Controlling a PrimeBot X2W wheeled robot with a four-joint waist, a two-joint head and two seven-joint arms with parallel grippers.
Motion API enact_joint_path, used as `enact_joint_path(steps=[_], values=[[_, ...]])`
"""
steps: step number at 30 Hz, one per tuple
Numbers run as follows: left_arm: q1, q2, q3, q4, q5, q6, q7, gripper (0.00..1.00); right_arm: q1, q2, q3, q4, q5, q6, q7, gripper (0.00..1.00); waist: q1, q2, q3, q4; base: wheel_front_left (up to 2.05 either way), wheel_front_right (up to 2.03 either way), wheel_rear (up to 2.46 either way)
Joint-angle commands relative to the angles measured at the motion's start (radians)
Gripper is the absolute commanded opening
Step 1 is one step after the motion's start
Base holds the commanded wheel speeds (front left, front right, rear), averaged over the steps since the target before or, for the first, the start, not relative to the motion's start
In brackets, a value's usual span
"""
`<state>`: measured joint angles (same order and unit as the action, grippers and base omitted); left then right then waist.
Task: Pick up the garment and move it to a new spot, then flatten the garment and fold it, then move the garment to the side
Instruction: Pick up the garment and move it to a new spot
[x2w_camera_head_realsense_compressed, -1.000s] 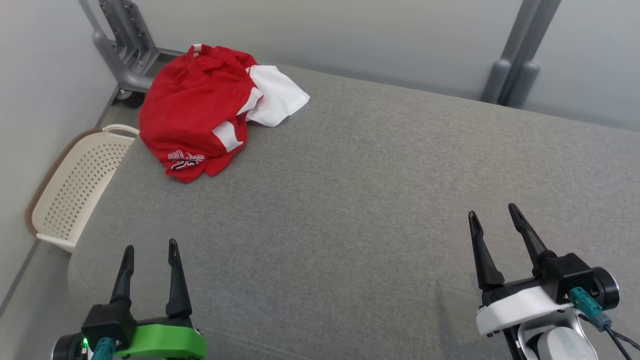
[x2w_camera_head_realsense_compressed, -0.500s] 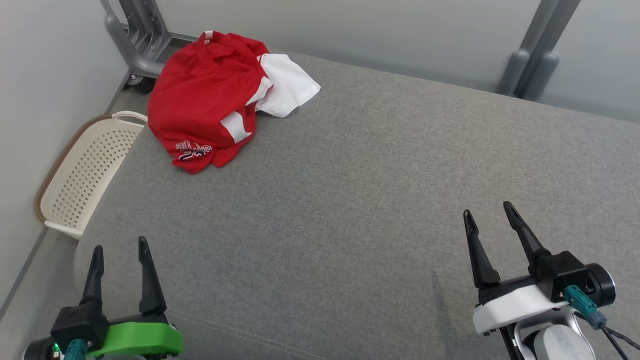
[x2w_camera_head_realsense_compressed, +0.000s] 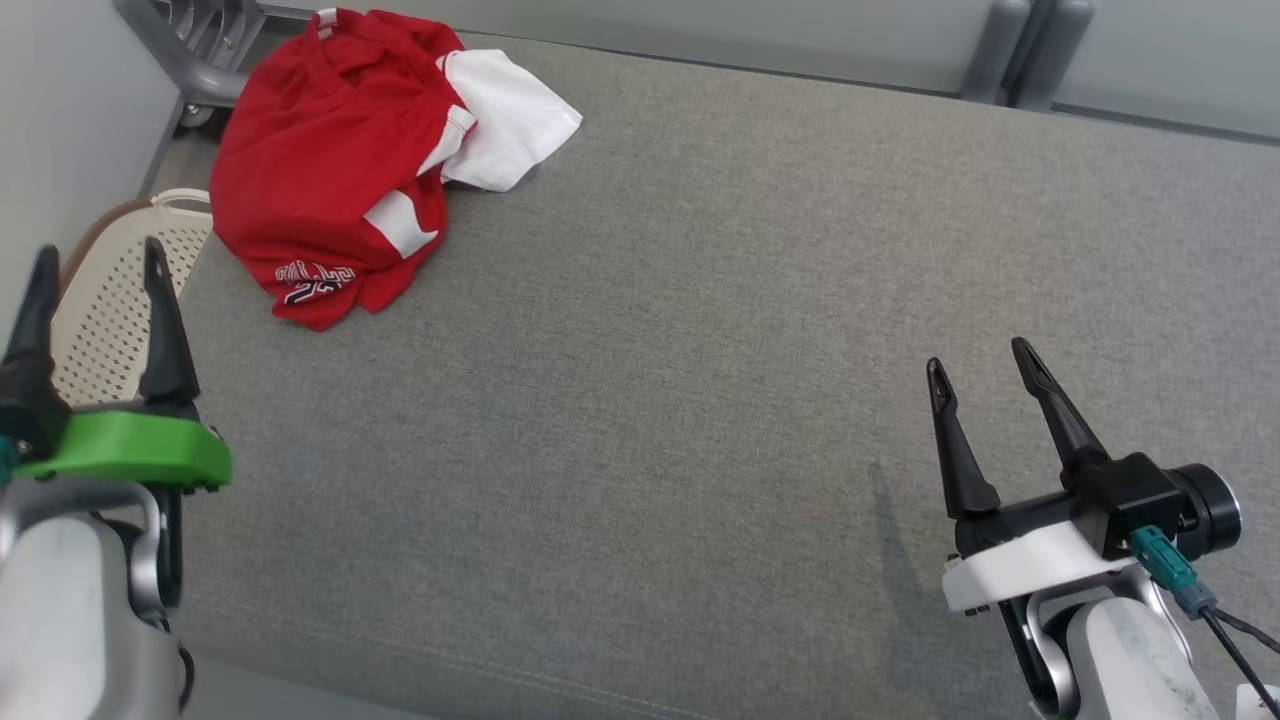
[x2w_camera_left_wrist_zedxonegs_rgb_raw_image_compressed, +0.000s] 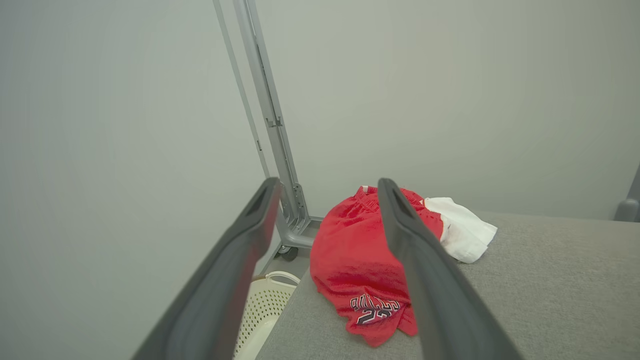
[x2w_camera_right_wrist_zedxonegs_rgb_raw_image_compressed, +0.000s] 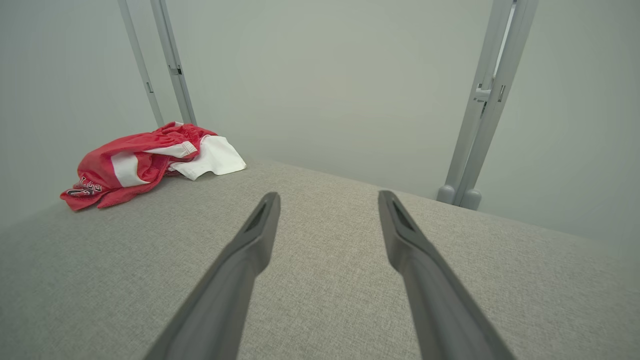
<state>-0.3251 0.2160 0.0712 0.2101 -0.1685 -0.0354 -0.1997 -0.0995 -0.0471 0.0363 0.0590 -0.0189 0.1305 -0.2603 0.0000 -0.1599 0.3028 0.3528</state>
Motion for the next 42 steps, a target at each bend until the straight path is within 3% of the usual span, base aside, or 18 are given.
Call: enact_joint_path(steps=[1, 9, 20, 26, 36, 38, 39, 41, 42], values=[[-0.043, 0.016, 0.004, 0.020, 0.001, -0.006, 0.010, 1.00, -0.018, -0.002, 0.001, -0.004, -0.008, 0.000, -0.003, 1.00, 0.0000, -0.0001, 0.053, -0.038, 0.00, 0.00, 0.00], [-0.311, 0.111, -0.046, 0.248, 0.012, -0.058, 0.115, 1.00, -0.069, -0.003, 0.010, -0.012, -0.036, 0.000, -0.003, 1.00, 0.0000, -0.0001, 0.150, -0.107, 0.00, 0.00, 0.00], [-0.495, 0.131, -0.158, 0.518, -0.035, -0.094, 0.204, 1.00, -0.111, -0.003, -0.009, -0.031, -0.076, 0.000, -0.003, 1.00, 0.0000, -0.0001, 0.258, -0.167, 0.00, 0.00, 0.00], [-0.542, 0.143, -0.183, 0.647, -0.048, -0.094, 0.184, 1.00, -0.107, -0.003, -0.020, -0.047, -0.093, 0.000, -0.003, 1.00, 0.0000, -0.0001, 0.299, -0.188, 0.00, 0.00, 0.00], [-0.609, 0.151, -0.160, 0.797, -0.060, -0.041, 0.103, 1.00, -0.112, -0.003, -0.028, -0.067, -0.104, 0.000, -0.003, 1.00, 0.0000, -0.0001, 0.337, -0.199, 0.00, 0.00, 0.00], [-0.629, 0.148, -0.162, 0.834, -0.065, -0.037, 0.088, 0.46, -0.114, -0.003, -0.026, -0.069, -0.107, 0.000, -0.003, 1.00, 0.0000, -0.0001, 0.343, -0.198, 0.00, 0.00, 0.00], [-0.637, 0.149, -0.164, 0.846, -0.065, -0.037, 0.084, 0.35, -0.115, -0.003, -0.026, -0.069, -0.108, 0.000, -0.003, 1.00, 0.0000, -0.0001, 0.345, -0.198, 0.00, 0.00, 0.00], [-0.649, 0.149, -0.166, 0.866, -0.067, -0.037, 0.076, 0.00, -0.119, -0.003, -0.023, -0.068, -0.107, 0.000, -0.003, 1.00, 0.0000, -0.0001, 0.347, -0.198, 0.00, 0.00, 0.00], [-0.658, 0.152, -0.167, 0.875, -0.067, -0.037, 0.069, 0.00, -0.121, -0.003, -0.022, -0.068, -0.107, 0.000, -0.003, 1.00, 0.0000, -0.0001, 0.347, -0.197, 0.00, 0.00, 0.00]])
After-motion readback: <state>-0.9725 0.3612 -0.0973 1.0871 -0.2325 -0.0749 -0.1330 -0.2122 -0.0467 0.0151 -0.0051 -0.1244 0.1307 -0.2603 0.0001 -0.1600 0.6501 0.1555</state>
